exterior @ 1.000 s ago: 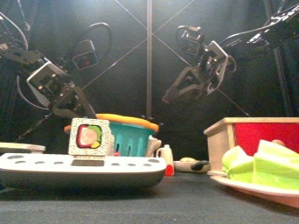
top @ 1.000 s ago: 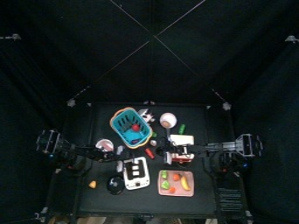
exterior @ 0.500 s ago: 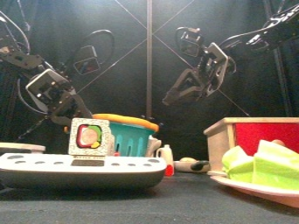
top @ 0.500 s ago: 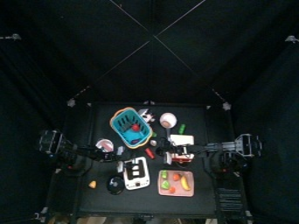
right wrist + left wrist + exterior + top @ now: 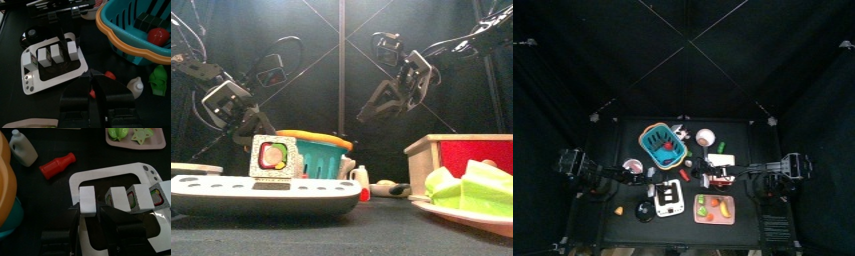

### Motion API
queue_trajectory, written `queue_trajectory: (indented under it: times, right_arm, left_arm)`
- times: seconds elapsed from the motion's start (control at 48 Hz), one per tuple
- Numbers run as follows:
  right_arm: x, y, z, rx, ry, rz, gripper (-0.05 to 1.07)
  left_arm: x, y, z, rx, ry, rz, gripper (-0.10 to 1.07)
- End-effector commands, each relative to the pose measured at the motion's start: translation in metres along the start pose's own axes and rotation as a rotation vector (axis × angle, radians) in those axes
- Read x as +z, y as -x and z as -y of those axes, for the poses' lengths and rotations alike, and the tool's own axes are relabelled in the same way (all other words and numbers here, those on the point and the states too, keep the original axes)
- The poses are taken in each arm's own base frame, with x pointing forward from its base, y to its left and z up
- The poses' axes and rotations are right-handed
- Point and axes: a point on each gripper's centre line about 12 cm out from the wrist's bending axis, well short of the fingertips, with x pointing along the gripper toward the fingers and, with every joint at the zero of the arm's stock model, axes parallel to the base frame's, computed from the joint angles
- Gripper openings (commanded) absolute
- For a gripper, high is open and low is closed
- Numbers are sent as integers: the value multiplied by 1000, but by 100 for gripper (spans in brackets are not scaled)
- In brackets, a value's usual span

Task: Grab white sushi piece

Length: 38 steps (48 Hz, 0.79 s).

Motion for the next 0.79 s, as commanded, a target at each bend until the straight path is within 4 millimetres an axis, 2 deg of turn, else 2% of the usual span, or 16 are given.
queue_trajectory:
  times: [0.0, 0.167, 0.771]
  right_arm:
    - [11, 2, 0, 4, 4, 37, 45]
    - [11, 1, 0, 3, 2, 34, 46]
    - [8, -1, 0, 3, 3, 25, 45]
  left_arm:
    - [14, 0, -1, 4, 4, 43, 63]
    - [17, 4, -1, 3, 3, 56, 56]
    - [15, 11, -3, 3, 4, 64, 55]
